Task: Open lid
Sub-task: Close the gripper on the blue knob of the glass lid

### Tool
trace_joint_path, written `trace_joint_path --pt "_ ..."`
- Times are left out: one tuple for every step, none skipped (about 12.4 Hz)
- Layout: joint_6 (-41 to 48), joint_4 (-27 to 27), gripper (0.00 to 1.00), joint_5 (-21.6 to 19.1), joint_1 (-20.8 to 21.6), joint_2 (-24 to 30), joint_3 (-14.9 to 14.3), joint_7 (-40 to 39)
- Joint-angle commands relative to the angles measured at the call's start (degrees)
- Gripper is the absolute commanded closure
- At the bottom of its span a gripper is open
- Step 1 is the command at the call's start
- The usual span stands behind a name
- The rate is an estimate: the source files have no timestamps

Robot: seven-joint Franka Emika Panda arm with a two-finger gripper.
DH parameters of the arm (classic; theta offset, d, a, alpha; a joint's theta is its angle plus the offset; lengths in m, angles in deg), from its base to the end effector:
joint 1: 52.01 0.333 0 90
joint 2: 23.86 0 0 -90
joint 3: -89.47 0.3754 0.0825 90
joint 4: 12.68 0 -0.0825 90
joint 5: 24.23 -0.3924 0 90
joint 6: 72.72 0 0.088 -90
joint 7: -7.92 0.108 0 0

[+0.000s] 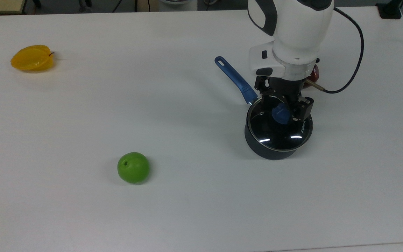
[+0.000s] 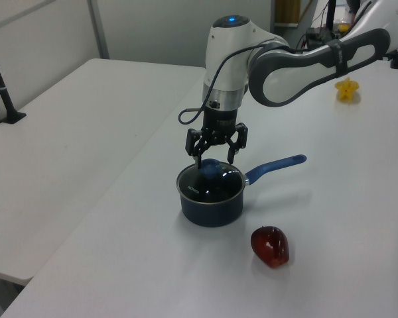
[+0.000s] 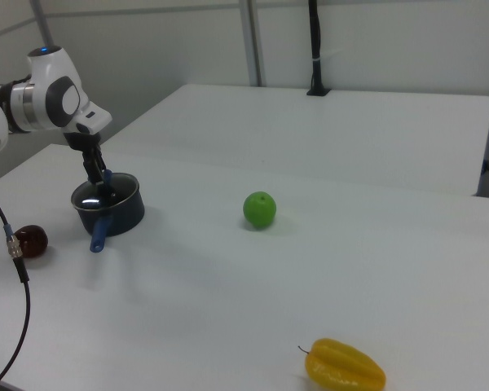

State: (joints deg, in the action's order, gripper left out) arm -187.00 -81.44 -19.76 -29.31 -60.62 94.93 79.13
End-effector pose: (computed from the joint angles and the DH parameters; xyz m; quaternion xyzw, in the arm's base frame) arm 0.7127 0.3504 0.4670 -0.9280 0.3643 -0.0571 0.0534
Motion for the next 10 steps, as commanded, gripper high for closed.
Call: trace_joint_path --pt "-0.9 1.0 0.29 1.5 -0.2 -1.0 1.3 1.4" --pt "-0.9 1.0 0.32 1.6 -0.2 -1.0 1.4 1.4" --pt "-0.9 1.1 0.3 1.7 -0.3 -1.0 1.7 1.4" --pt "-1.1 1.2 0.22 1.7 -0.4 -1.0 1.7 1.4" --pt "-1.7 1.2 0.2 1.7 -0.4 -1.0 1.7 1.4" --pt "-2.3 1.2 0.15 1.7 -0.5 -1.0 1.8 1.4" --pt "-3.0 1.1 0.11 1.7 -0.5 -1.0 1.8 1.4" --pt "-3.5 1.1 0.08 1.7 -0.5 -1.0 1.8 1.4" --pt "-3.7 1.1 0.08 1.8 -0.5 -1.0 1.8 1.3" --pt "-3.9 1.1 0.08 2.0 -0.5 -1.0 1.9 1.3"
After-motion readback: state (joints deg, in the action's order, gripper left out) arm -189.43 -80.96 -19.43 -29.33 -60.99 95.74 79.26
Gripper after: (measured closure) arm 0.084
